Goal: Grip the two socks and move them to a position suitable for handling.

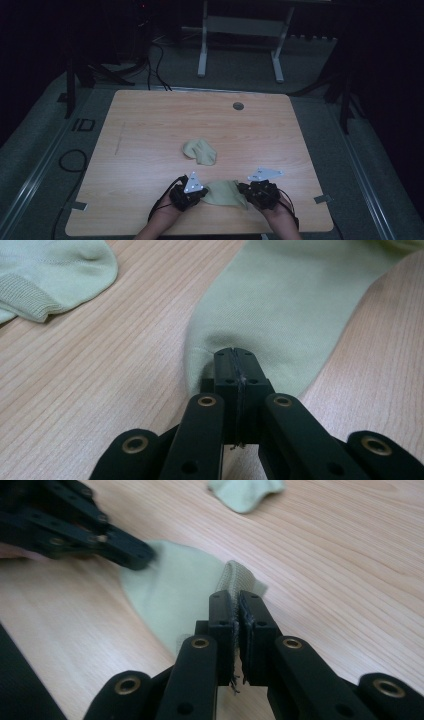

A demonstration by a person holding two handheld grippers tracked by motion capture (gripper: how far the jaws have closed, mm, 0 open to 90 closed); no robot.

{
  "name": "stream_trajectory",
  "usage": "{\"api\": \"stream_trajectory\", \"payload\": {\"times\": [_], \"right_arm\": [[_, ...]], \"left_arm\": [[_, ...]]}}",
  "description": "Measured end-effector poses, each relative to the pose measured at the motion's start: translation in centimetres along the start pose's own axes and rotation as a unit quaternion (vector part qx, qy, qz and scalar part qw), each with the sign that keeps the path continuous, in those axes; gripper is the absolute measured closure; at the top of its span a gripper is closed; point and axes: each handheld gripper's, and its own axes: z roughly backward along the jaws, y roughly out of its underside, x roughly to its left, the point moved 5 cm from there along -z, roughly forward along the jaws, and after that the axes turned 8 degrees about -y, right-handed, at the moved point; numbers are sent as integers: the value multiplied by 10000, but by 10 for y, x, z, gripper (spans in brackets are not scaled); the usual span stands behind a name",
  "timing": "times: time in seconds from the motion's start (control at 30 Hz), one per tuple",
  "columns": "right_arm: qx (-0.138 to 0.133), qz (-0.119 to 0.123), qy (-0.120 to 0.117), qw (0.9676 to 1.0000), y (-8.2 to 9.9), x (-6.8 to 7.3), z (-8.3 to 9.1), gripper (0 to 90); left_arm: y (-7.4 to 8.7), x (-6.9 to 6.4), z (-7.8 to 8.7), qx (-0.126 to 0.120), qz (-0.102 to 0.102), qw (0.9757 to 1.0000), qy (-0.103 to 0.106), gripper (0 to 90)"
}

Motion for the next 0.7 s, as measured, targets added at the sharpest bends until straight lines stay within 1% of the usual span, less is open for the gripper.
{"api": "stream_trajectory", "payload": {"times": [0.1,0.2,0.23,0.27,0.3,0.33,0.37,0.43,0.47,0.5,0.57,0.63,0.7], "right_arm": [[8,-170,31,9998,6,-11,4,849],[64,-315,76,9995,14,-21,4,844],[84,-364,100,9993,16,-24,4,835],[113,-401,130,9990,18,-27,4,807],[155,-389,203,9989,19,-29,3,763],[155,-389,203,9989,19,-29,3,763],[152,-353,341,9987,18,-32,4,713],[113,-319,375,9987,15,-33,5,710],[76,-318,450,9985,13,-34,6,715],[49,-313,456,9985,12,-35,6,733],[41,-297,357,9989,11,-34,4,798],[171,-200,231,9994,14,-33,-4,836],[336,-132,245,9990,18,-33,-15,873]], "left_arm": [[0,0,0,3,-11,10000,5,892],[0,0,0,7,-36,10000,39,893],[-1,1,0,10,-40,10000,46,892],[-1,0,-1,16,-49,10000,48,892],[-1,1,-1,22,-60,10000,55,892],[-1,1,-1,22,-60,10000,55,892],[-1,1,-1,15,-54,10000,55,893],[-1,1,-1,14,-45,10000,55,892],[-1,1,-1,13,-53,10000,53,892],[-1,1,-1,13,-53,10000,53,892],[-1,1,-2,-10,-42,10000,56,893],[-2,1,-2,-15,-25,10000,53,892],[-2,1,-2,2,-61,10000,41,892]]}}
